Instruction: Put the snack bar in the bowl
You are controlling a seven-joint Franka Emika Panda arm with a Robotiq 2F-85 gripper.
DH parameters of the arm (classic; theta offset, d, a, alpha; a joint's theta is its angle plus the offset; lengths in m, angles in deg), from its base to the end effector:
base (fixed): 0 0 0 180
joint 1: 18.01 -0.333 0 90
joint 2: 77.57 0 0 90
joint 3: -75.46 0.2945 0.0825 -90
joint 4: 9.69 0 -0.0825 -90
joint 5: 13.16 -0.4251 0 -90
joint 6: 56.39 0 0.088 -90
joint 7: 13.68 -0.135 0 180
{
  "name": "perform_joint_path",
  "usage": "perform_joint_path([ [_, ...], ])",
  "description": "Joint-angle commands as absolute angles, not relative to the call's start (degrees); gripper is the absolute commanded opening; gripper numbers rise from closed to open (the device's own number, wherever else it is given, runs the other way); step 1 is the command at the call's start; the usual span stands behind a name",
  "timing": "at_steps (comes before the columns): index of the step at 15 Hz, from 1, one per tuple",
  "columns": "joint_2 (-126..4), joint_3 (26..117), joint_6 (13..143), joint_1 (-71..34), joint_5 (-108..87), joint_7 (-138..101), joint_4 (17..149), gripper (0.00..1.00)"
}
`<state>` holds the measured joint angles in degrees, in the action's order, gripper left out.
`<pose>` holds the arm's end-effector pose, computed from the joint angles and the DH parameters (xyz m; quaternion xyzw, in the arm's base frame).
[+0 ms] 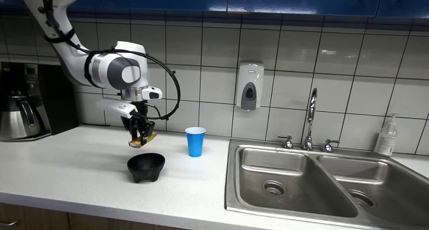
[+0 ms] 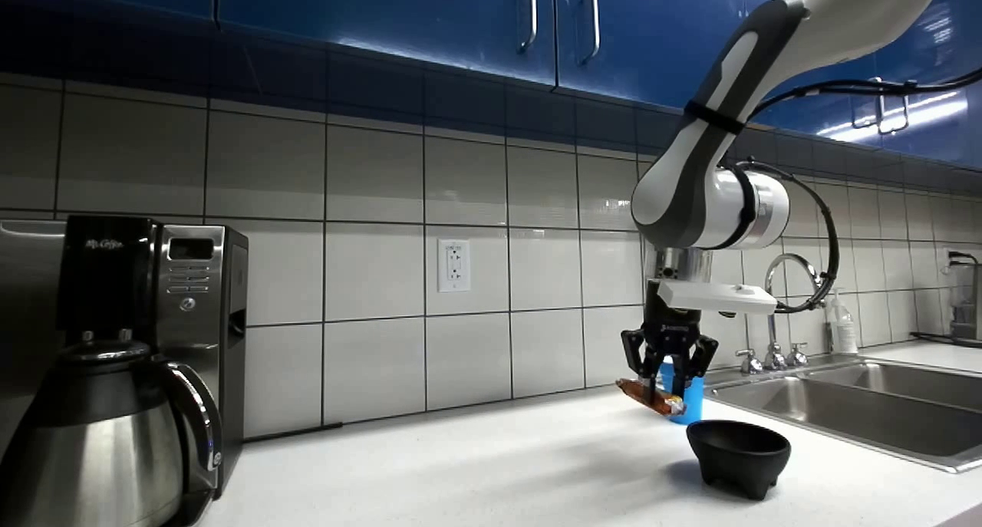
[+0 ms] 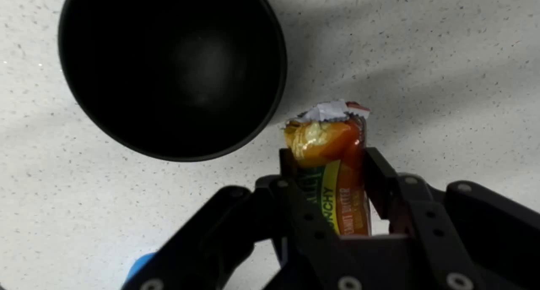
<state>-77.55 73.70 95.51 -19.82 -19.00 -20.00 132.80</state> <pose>0.5156 -0.0010 0.2215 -0.9915 0.0972 -0.0801 0.0321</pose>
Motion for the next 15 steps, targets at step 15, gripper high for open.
perform_joint_path([
  [15,-82.4,72.0,97.8,-16.6,-22.5,-4.6,141.0,0.18],
])
